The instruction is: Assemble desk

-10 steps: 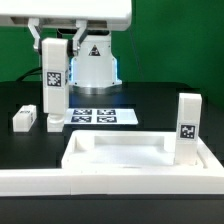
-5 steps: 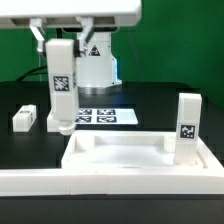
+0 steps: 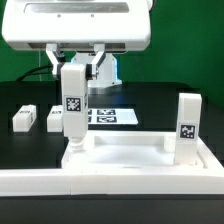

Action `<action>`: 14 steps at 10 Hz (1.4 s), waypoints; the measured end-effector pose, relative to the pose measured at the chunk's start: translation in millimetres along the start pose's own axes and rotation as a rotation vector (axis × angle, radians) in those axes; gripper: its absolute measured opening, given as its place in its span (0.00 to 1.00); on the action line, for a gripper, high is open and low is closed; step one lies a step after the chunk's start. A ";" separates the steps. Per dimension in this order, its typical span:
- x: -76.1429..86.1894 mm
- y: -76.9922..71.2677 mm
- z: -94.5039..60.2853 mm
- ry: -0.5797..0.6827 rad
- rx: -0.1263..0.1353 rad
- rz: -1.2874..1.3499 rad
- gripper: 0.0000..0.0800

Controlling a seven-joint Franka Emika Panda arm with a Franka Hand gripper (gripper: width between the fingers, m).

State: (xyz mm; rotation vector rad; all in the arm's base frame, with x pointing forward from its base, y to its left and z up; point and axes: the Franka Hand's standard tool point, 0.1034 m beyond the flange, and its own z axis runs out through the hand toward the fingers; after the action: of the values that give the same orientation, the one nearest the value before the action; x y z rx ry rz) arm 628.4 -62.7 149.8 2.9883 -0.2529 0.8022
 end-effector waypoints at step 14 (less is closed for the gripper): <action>-13.7 -3.2 21.4 0.020 -0.028 -0.002 0.36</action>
Offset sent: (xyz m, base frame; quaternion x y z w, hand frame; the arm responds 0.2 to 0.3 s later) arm 0.0080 0.0008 -0.0059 -0.0047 0.0100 0.0060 0.9999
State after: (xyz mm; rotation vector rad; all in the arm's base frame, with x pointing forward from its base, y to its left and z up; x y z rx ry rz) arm 627.8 -59.2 124.4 2.9523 -0.2581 0.8212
